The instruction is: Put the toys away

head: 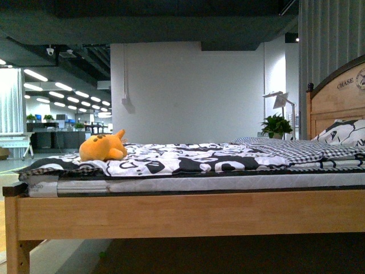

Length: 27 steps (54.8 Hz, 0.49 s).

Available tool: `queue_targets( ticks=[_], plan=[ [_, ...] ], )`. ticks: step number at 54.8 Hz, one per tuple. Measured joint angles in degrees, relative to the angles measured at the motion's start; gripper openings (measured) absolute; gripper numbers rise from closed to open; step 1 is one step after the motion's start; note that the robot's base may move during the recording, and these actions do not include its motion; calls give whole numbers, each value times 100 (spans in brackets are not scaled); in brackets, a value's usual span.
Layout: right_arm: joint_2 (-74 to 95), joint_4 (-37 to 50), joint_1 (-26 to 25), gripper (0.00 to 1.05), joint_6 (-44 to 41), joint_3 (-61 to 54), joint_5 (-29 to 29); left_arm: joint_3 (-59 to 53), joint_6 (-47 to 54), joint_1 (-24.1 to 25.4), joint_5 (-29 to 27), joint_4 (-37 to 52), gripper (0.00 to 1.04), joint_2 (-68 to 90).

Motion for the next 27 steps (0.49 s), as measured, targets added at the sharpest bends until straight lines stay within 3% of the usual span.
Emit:
queue_targets(
  ticks=[27],
  plan=[
    [0,0,0,104,0,0,0,0,0,0,0,0,99,0]
  ],
)
